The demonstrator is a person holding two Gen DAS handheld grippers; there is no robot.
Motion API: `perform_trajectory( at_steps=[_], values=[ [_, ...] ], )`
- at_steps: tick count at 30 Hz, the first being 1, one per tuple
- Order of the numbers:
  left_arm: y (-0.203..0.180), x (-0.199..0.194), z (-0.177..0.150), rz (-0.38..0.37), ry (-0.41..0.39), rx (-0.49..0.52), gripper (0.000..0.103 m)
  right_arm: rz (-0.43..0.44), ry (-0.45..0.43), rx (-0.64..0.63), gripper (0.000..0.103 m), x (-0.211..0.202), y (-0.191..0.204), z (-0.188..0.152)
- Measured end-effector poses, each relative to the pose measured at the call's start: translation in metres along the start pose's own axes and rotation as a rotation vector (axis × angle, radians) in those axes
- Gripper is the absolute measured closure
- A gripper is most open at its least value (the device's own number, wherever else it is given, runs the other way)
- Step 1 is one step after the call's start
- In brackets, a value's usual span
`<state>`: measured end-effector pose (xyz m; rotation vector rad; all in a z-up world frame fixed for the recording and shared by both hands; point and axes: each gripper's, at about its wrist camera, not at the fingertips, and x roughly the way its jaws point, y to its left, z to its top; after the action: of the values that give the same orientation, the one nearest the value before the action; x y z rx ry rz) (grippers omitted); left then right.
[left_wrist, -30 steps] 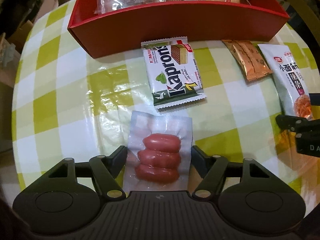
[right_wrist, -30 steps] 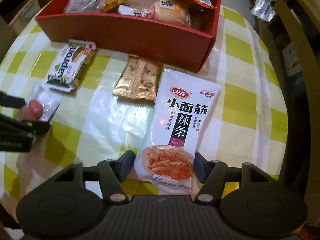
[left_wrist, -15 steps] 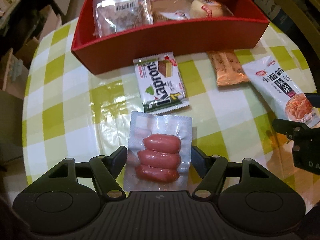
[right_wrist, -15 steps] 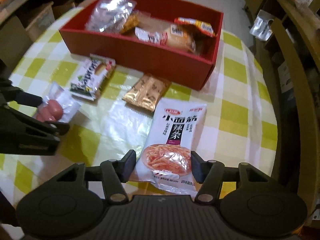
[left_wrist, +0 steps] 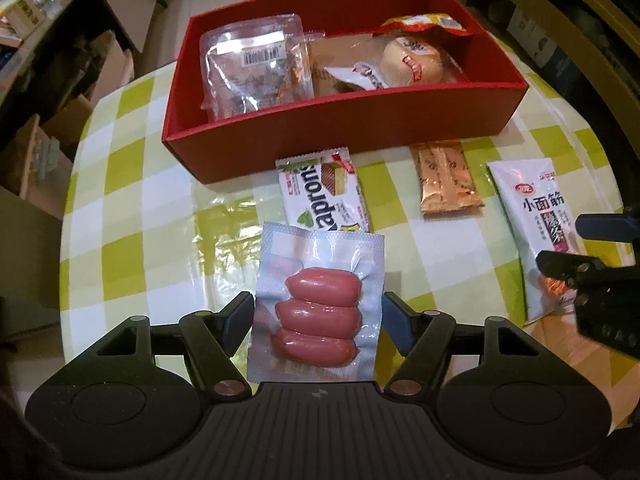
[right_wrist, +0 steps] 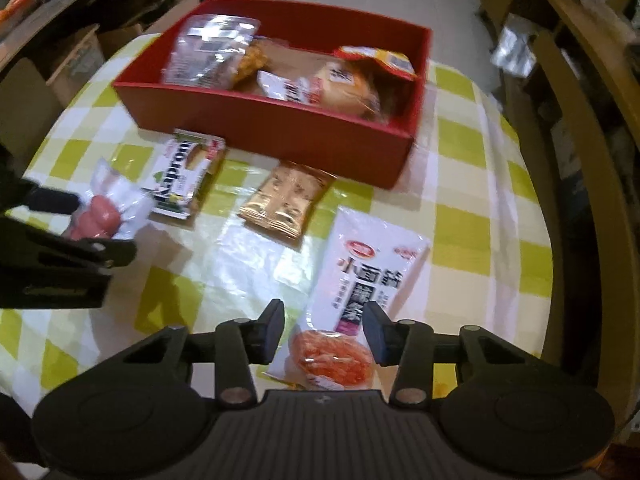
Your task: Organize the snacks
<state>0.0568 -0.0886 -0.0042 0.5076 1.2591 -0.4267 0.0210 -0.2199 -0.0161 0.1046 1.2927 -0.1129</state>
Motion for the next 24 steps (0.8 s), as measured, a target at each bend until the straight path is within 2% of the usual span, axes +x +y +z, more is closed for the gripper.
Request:
perform_trajectory(
  at_steps=[2, 6, 7, 9, 11, 13, 15, 18, 21, 24],
  values=[
    [0.003, 0.003, -0.001, -0.002, 0.012, -0.008, 0.028, -0.008, 0.009, 0.035, 0.048, 0.002, -0.008, 0.000],
    [0.005, 0.006, -0.002, -0.025, 0.027, -0.019, 0.028, 0.040, 0.039, 0.085, 0.021, 0.009, -0.011, 0.000],
    [0.004, 0.007, -0.002, -0.030, 0.031, -0.016, 0.028, 0.046, 0.051, 0.083, 0.019, 0.013, -0.009, 0.000],
    [0.001, 0.010, -0.004, -0.029, 0.040, -0.010, 0.028, 0.042, 0.072, 0.078, 0.019, 0.022, -0.006, 0.001],
    [-0.003, 0.014, -0.005, -0.021, 0.050, -0.001, 0.028, 0.003, 0.101, 0.067, 0.020, 0.035, -0.004, 0.001],
    [-0.004, 0.018, -0.004, -0.015, 0.060, 0.003, 0.028, -0.020, 0.129, 0.059, 0.026, 0.048, -0.008, -0.001],
    [-0.004, 0.022, -0.004, -0.002, 0.068, 0.008, 0.028, -0.016, 0.120, 0.067, 0.030, 0.049, -0.011, 0.000],
    [-0.004, 0.027, -0.003, 0.002, 0.083, 0.009, 0.028, 0.008, 0.106, 0.066, 0.047, 0.043, -0.014, 0.000],
    [-0.005, 0.022, -0.001, -0.001, 0.071, 0.015, 0.028, 0.068, 0.095, 0.068, 0.050, 0.034, -0.013, -0.001],
    [-0.007, 0.017, 0.000, -0.005, 0.050, 0.019, 0.028, 0.034, 0.067, 0.012, 0.050, 0.023, -0.003, -0.002]
  ],
)
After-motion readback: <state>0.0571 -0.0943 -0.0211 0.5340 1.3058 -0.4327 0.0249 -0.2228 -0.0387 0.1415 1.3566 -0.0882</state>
